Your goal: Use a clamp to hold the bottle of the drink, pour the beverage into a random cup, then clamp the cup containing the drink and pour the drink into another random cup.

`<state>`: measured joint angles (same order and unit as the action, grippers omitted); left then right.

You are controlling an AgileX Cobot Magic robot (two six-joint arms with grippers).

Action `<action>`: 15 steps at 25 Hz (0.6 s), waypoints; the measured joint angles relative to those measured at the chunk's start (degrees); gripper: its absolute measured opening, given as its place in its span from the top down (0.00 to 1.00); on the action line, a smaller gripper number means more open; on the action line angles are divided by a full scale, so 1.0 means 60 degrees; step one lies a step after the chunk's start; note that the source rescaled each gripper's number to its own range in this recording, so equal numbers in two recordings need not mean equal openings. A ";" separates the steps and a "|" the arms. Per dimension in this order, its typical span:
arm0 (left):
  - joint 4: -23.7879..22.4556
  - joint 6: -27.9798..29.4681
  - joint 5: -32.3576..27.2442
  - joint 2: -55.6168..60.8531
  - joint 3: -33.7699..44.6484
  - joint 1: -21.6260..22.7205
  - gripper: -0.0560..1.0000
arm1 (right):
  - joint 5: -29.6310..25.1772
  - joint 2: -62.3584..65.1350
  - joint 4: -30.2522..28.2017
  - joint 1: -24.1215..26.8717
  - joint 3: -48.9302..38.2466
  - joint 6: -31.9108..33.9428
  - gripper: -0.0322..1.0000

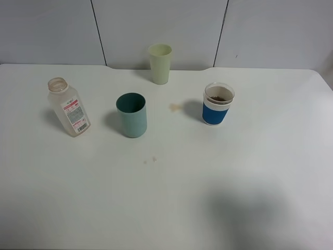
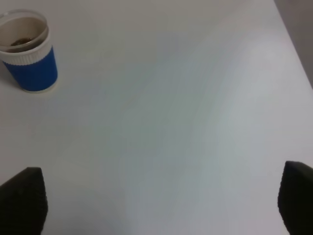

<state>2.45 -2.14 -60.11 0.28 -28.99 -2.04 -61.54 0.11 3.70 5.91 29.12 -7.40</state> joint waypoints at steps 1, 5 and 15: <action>0.0000 0.0000 0.0000 0.0000 0.0000 0.0000 0.00 | 0.0008 0.0000 -0.0112 0.0000 0.0000 0.0133 0.18; 0.0000 0.0000 0.0000 0.0000 0.0000 0.0000 0.00 | 0.0019 0.0000 -0.0511 0.0000 0.0000 0.0694 0.18; 0.0000 0.0000 0.0000 0.0000 0.0000 0.0000 0.00 | 0.0019 0.0000 -0.0522 0.0000 0.0000 0.0760 0.19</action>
<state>2.45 -2.14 -60.11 0.28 -28.99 -2.04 -61.43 0.11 0.57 5.91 29.12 -2.84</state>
